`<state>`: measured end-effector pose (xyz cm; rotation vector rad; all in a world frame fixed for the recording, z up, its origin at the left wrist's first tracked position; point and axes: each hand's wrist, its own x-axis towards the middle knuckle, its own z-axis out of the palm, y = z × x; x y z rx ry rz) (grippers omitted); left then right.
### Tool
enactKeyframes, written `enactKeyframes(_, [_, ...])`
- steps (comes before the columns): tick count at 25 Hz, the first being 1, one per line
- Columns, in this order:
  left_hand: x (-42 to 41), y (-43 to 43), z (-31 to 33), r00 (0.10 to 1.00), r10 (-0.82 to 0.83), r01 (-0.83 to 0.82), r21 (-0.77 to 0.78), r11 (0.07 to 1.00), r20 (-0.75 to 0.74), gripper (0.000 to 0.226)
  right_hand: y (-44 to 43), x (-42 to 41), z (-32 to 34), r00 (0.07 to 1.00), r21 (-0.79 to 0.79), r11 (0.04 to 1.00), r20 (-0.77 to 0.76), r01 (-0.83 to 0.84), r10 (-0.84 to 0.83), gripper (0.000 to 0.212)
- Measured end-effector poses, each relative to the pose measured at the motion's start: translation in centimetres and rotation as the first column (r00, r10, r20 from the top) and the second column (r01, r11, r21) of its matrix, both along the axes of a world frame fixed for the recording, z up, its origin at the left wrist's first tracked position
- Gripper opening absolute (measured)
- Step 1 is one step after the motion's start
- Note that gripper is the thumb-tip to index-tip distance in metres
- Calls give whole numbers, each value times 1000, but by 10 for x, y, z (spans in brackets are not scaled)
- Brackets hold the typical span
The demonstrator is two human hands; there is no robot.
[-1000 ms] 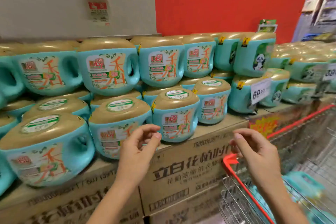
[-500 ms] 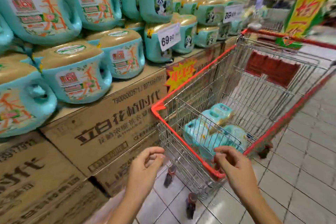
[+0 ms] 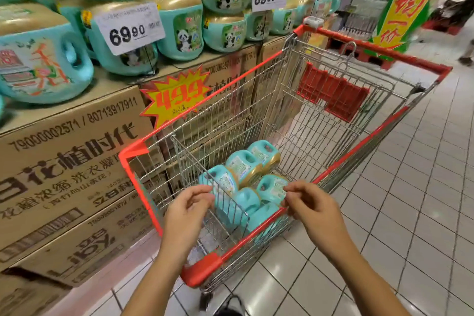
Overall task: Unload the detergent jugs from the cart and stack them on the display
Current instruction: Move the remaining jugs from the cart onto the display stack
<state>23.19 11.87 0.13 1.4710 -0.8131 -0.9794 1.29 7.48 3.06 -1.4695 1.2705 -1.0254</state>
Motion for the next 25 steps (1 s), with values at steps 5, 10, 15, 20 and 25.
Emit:
enactKeyframes(5, [-25, -108, -8, 1000, 0, 0, 23, 1000, 24, 21, -123, -18, -8, 996, -16, 1000, -89, -23, 21, 17])
enactKeyframes(10, [-47, -215, -29, 1000, 23, -25, 169, 985, 10, 14, -246, -25, -27, 966, 73, 994, -240, -85, 100, 14])
enactKeyframes(15, [-67, -294, -77, 995, 98, -82, 348, 934, -28, 15, -347, -36, -87, 795, 124, 978, -569, -171, 211, 11])
enactKeyframes(20, [-99, -350, -147, 984, 171, -167, 515, 841, 40, 14, -432, -45, -160, 441, 276, 877, -780, -394, 444, 17])
enactKeyframes(25, [-142, -380, -209, 972, 215, -230, 573, 786, 95, 13, -475, -67, -235, 257, 473, 734, -726, -487, 638, 25])
